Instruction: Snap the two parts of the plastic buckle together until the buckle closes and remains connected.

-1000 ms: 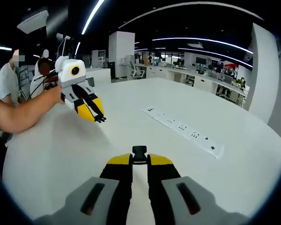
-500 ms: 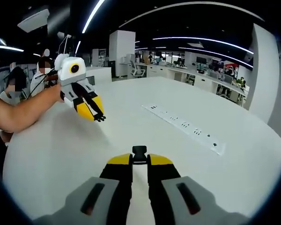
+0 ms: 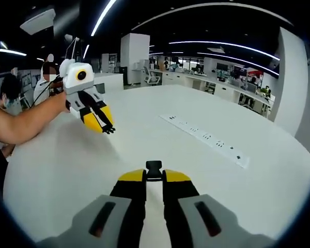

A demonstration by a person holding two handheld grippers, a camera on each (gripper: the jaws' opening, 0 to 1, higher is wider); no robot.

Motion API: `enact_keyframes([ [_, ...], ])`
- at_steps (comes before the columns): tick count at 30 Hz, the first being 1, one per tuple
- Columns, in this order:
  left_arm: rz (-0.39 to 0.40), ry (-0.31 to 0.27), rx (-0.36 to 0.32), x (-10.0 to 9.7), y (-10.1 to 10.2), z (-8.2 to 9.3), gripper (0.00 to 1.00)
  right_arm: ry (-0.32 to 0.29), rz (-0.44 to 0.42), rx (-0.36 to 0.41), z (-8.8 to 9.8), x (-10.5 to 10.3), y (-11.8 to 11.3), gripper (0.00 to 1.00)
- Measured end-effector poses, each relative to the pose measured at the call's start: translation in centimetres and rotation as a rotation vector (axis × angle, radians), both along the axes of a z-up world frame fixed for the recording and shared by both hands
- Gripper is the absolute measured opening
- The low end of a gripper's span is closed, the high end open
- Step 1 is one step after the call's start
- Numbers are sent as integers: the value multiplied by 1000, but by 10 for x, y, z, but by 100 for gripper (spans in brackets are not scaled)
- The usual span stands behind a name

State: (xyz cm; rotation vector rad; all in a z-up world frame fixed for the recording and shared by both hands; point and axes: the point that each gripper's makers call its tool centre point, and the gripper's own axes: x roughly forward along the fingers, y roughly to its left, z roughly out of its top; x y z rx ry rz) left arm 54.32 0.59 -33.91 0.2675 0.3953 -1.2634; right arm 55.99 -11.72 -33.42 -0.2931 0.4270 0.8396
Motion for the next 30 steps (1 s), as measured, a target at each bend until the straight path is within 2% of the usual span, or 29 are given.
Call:
enact_keyframes([
  [30, -27, -1, 6, -34, -5, -2, 9, 0, 14, 2, -1, -31, 7, 10],
])
